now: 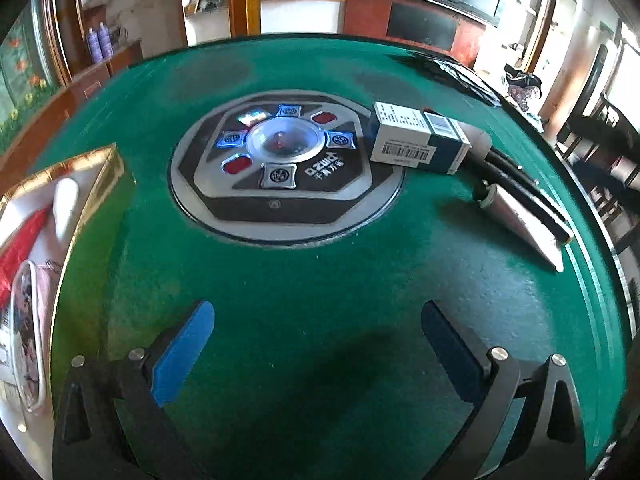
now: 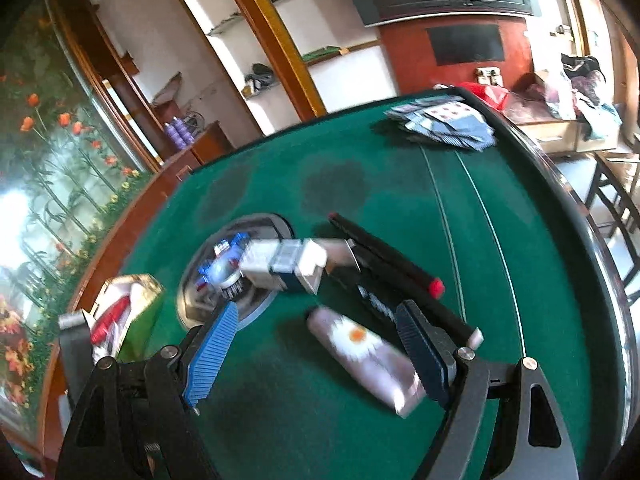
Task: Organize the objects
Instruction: 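Move both open tools back toward the markers and tube on the table, then grasp the white barcode box with left tool while right tool grasps the silver tube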
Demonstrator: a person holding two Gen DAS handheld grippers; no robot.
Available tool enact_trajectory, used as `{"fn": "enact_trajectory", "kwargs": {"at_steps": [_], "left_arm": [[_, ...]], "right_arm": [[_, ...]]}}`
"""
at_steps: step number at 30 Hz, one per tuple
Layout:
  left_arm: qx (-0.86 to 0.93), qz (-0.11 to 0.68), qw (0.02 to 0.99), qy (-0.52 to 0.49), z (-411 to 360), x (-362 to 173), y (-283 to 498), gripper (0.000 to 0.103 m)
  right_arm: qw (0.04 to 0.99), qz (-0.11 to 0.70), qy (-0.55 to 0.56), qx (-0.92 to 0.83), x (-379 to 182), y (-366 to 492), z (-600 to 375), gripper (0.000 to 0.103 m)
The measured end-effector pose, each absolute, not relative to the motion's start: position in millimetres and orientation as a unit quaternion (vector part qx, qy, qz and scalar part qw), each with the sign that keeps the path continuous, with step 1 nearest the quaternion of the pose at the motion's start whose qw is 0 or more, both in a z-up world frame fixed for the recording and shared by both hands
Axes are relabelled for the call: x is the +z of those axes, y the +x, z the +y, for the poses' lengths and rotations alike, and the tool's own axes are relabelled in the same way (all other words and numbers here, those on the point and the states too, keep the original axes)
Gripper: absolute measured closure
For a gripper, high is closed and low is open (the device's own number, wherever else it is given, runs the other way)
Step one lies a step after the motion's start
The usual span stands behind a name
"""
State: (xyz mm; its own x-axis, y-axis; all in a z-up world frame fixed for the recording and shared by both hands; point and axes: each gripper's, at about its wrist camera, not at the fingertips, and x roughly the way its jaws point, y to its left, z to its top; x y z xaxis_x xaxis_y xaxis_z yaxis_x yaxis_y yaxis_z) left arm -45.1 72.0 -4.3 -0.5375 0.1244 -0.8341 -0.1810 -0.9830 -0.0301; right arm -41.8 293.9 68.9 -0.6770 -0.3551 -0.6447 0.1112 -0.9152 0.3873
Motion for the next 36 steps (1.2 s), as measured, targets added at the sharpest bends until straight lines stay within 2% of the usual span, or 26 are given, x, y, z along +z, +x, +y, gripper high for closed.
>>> {"fn": "enact_trajectory", "kwargs": {"at_steps": [10, 14, 17, 20, 22, 24, 28, 31, 36], "left_arm": [[0.876, 0.043, 0.100, -0.469, 72.0, -2.6, -44.7, 0.000], [0.877, -0.053, 0.091, -0.468, 43.2, 5.4, -45.6, 0.000], [0.877, -0.103, 0.064, -0.465, 20.3, 7.4, -49.7, 0.000], [0.876, -0.116, 0.064, -0.464, 17.8, 8.3, -48.2, 0.000], [0.874, -0.125, 0.077, -0.463, 19.1, 9.1, -47.5, 0.000], [0.873, -0.137, 0.094, -0.459, 21.0, 9.9, -46.5, 0.000], [0.874, -0.137, 0.125, -0.449, 33.1, 16.4, -40.3, 0.000], [0.881, -0.094, 0.134, -0.444, 56.7, 25.2, -25.8, 0.000], [0.891, 0.011, 0.096, -0.444, 105.6, 25.6, -11.3, 0.000]], "right_arm": [[0.162, -0.180, 0.409, -0.880, 69.8, -150.7, 258.5, 0.018], [0.196, -0.212, 0.461, -0.839, 47.3, -184.4, 237.3, 0.018], [0.235, -0.230, 0.504, -0.799, 29.2, -176.3, 225.5, 0.017], [0.343, -0.297, 0.526, -0.719, 19.6, -139.6, 216.8, 0.017], [0.385, -0.305, 0.521, -0.698, 26.8, -109.7, 214.3, 0.017], [0.375, -0.285, 0.492, -0.732, 46.2, -77.1, 225.4, 0.017], [0.277, -0.199, 0.454, -0.823, 72.4, -27.5, 256.2, 0.017], [0.222, -0.182, 0.455, -0.843, 68.3, -10.2, 278.1, 0.017], [0.174, -0.201, 0.445, -0.855, 60.6, -7.0, 313.5, 0.017]]}}
